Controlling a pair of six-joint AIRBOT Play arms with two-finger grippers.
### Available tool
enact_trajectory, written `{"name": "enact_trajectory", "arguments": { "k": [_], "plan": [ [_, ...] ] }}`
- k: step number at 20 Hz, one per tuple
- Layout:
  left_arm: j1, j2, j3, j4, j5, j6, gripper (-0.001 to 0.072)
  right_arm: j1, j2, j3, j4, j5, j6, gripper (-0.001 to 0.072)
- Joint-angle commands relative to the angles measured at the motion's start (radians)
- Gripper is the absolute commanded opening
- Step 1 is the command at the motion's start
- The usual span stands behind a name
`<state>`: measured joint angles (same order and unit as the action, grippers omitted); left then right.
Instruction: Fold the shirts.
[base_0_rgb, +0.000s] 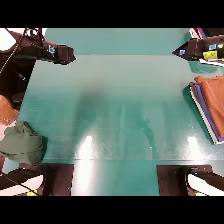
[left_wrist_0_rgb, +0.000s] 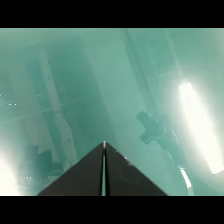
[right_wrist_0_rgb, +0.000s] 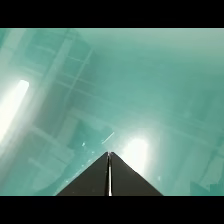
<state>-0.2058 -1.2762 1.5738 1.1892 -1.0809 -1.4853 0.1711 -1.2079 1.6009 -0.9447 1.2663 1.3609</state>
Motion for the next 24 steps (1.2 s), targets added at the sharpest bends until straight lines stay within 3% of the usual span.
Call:
{"name": "enact_trajectory", "arguments": {
  "k": [1,15,17,20,24],
  "plan": [
    [0.0,0.001,0.0,0.0,0.0,0.0,0.0029,0.004,0.0,0.001,0.001,-0.003,0.0,0.0019],
    [0.0,0.002,0.001,-0.015,0.051,-0.006,0.0029,0.004,0.0,0.001,0.0,0.038,0.0,0.0019],
    [0.026,0.025,0.005,0.009,-0.066,-0.006,0.0029,0.004,0.0,0.001,0.001,0.039,0.0,0.0019],
    [0.079,0.12,-0.016,0.229,-0.265,-0.007,0.0028,0.004,0.0,0.001,0.001,0.043,0.0,0.0019],
    [0.203,0.337,-0.248,0.45,-0.412,-0.029,0.0029,0.004,0.0,0.001,0.0,0.054,0.0,0.0019]
  ]
}}
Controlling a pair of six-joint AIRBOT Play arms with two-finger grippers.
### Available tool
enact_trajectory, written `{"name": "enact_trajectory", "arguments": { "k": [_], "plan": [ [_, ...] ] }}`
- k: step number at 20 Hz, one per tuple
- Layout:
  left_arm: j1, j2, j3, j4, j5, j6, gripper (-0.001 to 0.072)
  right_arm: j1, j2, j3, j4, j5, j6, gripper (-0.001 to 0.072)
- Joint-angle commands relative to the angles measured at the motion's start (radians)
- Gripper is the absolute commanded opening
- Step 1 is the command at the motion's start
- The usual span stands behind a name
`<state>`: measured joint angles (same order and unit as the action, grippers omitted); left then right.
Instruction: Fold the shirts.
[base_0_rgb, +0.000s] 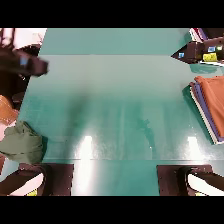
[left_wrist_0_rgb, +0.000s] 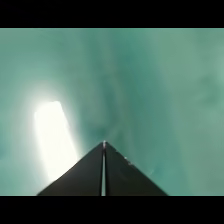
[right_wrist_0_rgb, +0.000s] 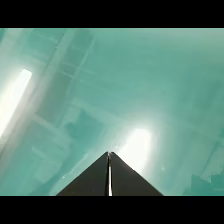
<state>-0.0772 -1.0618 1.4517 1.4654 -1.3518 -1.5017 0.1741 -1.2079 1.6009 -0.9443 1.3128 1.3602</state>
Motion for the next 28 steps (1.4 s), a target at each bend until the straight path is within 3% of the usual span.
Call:
{"name": "enact_trajectory", "arguments": {
  "k": [1,3,4,5,6,10,13,14,16,19,24,28],
  "plan": [
    [0.114,0.179,-0.21,0.202,-0.17,-0.013,0.0029,0.001,0.0,0.001,0.0,0.007,0.0,0.0019],
    [0.193,0.267,-0.375,0.234,-0.188,-0.035,0.0045,0.001,0.0,0.001,0.0,0.007,0.0,0.0019],
    [0.227,0.296,-0.452,0.234,-0.186,-0.037,0.0295,0.001,0.0,0.001,0.0,0.007,0.0,0.0019],
    [0.254,0.314,-0.529,0.234,-0.184,-0.037,0.0609,0.001,0.0,0.001,0.0,0.007,0.0,0.0019],
    [0.272,0.325,-0.595,0.234,-0.182,-0.04,0.0646,0.001,0.0,0.001,0.0,0.007,0.0,0.0019],
    [0.289,0.325,-0.805,0.234,-0.171,-0.048,0.0641,0.001,0.0,0.001,0.0,0.006,0.0,0.0019],
    [0.289,0.325,-0.859,0.237,-0.143,-0.105,0.0639,0.001,0.0,0.001,0.0,0.006,0.0,0.0019],
    [0.289,0.325,-0.859,0.237,-0.13,-0.124,0.06,0.001,0.0,0.001,0.0,0.007,0.0,0.0019],
    [0.289,0.325,-0.857,0.237,-0.115,-0.122,0.0062,0.001,0.0,0.001,0.0,0.007,0.0,0.0019],
    [0.289,0.325,-0.765,0.229,-0.107,-0.124,0.0037,0.001,0.001,0.002,0.011,-0.001,0.0,0.0019],
    [0.266,0.325,-0.296,0.037,-0.09,-0.122,0.0027,0.0,0.076,0.002,0.009,-0.094,0.001,0.0019],
    [0.079,0.322,-0.03,-0.044,-0.043,-0.126,0.0026,-0.031,0.151,0.002,0.008,-0.191,0.005,0.0019]
  ]
}}
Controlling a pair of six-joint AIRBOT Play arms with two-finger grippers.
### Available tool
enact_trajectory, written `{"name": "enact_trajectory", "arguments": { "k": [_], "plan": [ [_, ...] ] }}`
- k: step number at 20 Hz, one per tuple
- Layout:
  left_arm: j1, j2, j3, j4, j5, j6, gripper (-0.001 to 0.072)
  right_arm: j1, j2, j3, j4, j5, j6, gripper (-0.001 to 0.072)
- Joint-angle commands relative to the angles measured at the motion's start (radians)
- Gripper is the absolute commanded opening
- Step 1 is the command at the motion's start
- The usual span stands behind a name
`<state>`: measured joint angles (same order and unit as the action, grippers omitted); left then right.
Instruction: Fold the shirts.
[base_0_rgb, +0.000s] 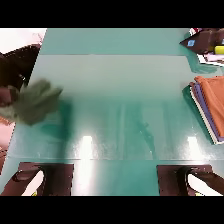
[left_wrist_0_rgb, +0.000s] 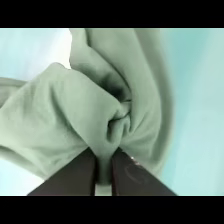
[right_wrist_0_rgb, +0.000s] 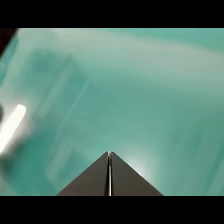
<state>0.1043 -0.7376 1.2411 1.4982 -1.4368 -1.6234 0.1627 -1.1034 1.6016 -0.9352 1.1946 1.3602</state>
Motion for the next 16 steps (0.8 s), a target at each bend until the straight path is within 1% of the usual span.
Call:
{"name": "enact_trajectory", "arguments": {
  "k": [1,3,5,7,9,11,12,13,14,16],
  "plan": [
    [-0.166,-0.013,0.22,-0.076,0.053,-0.013,0.0025,-0.041,0.062,0.001,0.0,-0.079,0.013,0.0019],
    [-0.276,-0.061,0.267,-0.07,0.059,-0.041,0.0025,-0.091,0.085,0.001,0.001,-0.077,0.013,0.0019],
    [-0.383,-0.134,0.268,-0.063,0.053,-0.054,0.0025,-0.14,0.107,0.001,0.001,-0.077,0.013,0.0019],
    [-0.502,-0.24,0.262,-0.066,0.039,-0.056,0.0026,-0.183,0.128,0.0,0.001,-0.077,0.013,0.0019],
    [-0.629,-0.367,0.262,-0.075,0.052,-0.055,0.0028,-0.219,0.147,0.0,0.001,-0.077,0.013,0.0019],
    [-0.742,-0.498,0.262,-0.095,0.128,-0.051,0.003,-0.249,0.158,0.001,0.001,-0.073,0.013,0.0019],
    [-0.785,-0.558,0.262,-0.097,0.196,-0.038,0.0059,-0.259,0.159,0.0,0.001,-0.062,0.013,0.0019],
    [-0.813,-0.604,0.262,-0.097,0.264,-0.017,0.0369,-0.267,0.159,0.0,0.001,-0.044,0.013,0.0019],
    [-0.826,-0.642,0.263,-0.096,0.34,-0.019,0.0628,-0.274,0.159,0.0,0.001,-0.027,0.013,0.0019],
    [-0.806,-0.684,0.265,-0.069,0.414,-0.018,0.062,-0.274,0.148,0.0,0.0,0.01,0.013,0.0019]
  ]
}}
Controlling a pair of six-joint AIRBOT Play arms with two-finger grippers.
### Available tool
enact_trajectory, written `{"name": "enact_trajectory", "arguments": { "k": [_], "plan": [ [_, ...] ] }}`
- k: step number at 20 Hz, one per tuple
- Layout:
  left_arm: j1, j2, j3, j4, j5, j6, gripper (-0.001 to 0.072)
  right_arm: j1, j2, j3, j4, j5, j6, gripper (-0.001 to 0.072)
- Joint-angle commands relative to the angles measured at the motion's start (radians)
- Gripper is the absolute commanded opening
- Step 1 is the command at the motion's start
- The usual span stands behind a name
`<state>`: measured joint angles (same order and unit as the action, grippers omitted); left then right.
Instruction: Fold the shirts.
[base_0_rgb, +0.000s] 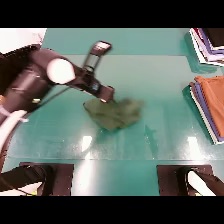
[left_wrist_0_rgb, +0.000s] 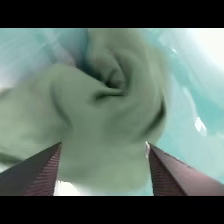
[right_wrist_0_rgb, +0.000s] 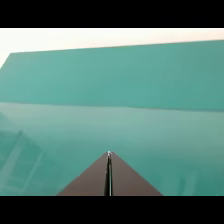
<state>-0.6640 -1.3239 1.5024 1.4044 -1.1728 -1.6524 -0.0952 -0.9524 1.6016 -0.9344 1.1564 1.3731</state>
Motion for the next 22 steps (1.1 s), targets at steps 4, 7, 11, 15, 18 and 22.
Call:
{"name": "enact_trajectory", "arguments": {
  "k": [4,7,11,15,18,22],
  "plan": [
    [0.144,-0.137,0.003,0.046,0.094,0.01,0.062,-0.016,-0.049,0.0,0.0,0.158,0.007,0.0019],
    [0.278,-0.202,0.003,-0.007,0.051,0.022,0.062,-0.001,-0.099,-0.001,-0.003,0.23,0.034,0.0019],
    [0.345,-0.335,0.003,-0.136,-0.007,0.147,0.062,0.084,-0.166,-0.003,-0.011,0.261,0.034,0.0019],
    [0.344,-0.414,0.0,-0.2,-0.021,0.221,0.0495,0.118,-0.196,-0.048,-0.012,0.257,0.05,0.0019],
    [0.344,-0.426,0.001,-0.203,-0.002,0.221,0.03,0.081,-0.156,-0.181,-0.013,0.233,0.068,0.0019],
    [0.344,-0.425,0.001,-0.203,0.048,0.22,0.005,0.0,-0.076,-0.397,-0.063,0.192,0.097,0.0019]
  ]
}}
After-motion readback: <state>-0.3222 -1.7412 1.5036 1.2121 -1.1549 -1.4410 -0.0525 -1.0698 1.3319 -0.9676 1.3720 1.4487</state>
